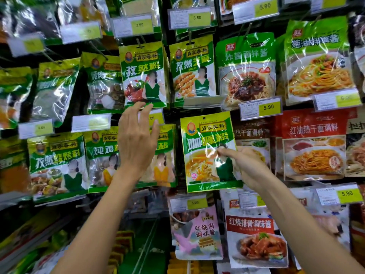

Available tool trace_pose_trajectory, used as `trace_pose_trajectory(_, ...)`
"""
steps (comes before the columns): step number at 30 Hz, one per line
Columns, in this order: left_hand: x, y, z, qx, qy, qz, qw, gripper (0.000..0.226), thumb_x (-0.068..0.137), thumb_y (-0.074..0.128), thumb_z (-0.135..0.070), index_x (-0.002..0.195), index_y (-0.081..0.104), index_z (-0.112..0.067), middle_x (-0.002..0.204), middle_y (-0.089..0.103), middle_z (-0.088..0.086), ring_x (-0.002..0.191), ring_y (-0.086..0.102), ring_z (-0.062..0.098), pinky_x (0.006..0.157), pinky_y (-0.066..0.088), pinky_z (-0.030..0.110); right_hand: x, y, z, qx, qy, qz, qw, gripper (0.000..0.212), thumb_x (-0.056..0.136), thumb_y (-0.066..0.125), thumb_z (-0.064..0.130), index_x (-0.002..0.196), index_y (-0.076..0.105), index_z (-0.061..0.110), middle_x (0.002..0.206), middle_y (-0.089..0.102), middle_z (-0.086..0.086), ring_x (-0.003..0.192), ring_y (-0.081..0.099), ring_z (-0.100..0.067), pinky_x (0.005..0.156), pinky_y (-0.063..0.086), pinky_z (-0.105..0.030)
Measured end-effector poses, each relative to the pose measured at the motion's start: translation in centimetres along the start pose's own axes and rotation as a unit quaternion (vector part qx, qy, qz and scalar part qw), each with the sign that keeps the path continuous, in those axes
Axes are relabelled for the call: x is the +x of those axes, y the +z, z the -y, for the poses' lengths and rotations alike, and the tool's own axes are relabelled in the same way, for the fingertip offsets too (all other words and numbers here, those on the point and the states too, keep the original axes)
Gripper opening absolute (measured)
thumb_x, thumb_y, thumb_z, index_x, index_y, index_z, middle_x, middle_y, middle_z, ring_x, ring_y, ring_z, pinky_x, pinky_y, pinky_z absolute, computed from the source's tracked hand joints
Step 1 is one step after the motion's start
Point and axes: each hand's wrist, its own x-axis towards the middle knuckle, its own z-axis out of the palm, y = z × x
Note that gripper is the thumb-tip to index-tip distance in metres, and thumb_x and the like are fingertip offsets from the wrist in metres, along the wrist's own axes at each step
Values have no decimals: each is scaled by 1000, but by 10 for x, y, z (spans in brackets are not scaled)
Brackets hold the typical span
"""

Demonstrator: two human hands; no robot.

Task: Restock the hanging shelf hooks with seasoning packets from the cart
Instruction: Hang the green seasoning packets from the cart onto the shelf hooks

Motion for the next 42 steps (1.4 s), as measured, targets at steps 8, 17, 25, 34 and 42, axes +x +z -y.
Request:
trace_pose_trajectory(8,-4,40,28,59,49,38,996,46,99,42,-30,132,46,1,128,52,24,117,47,38,104,34,46,17,4,-4,-30,22,-33,999,17,91,63,25,95,67,9,117,64,-12,109,61,-19,98,48,-41)
trace_pose_trajectory(17,0,47,32,36,64,17,997,43,98,46,-29,128,48,2,125,54,23,117,48,37,105,35,46,22,-4,-4,-42,35,-53,997,37,87,67,22,111,62,-5,105,64,0,84,68,-13,75,56,-30)
trace_pose_trajectory(25,-1,48,35,27,72,4,997,42,98,45,-29,127,49,1,122,55,22,114,48,35,103,34,44,33,4,-5,-88,34,-109,990,34,84,69,19,102,62,-9,109,65,-25,103,62,-35,93,48,-49)
trace_pose_trajectory(34,0,47,34,23,72,7,997,42,99,45,-29,126,51,2,121,56,22,114,51,38,102,36,46,45,10,-25,-162,-55,-188,967,39,92,63,28,98,66,-11,84,64,-28,74,52,-23,64,35,-32)
trace_pose_trajectory(42,-4,39,23,6,50,14,999,41,99,45,-26,128,50,4,127,53,24,120,48,39,106,34,46,33,7,-30,-279,-100,-243,924,36,87,69,31,82,66,-4,78,66,-16,71,61,-26,66,50,-40)
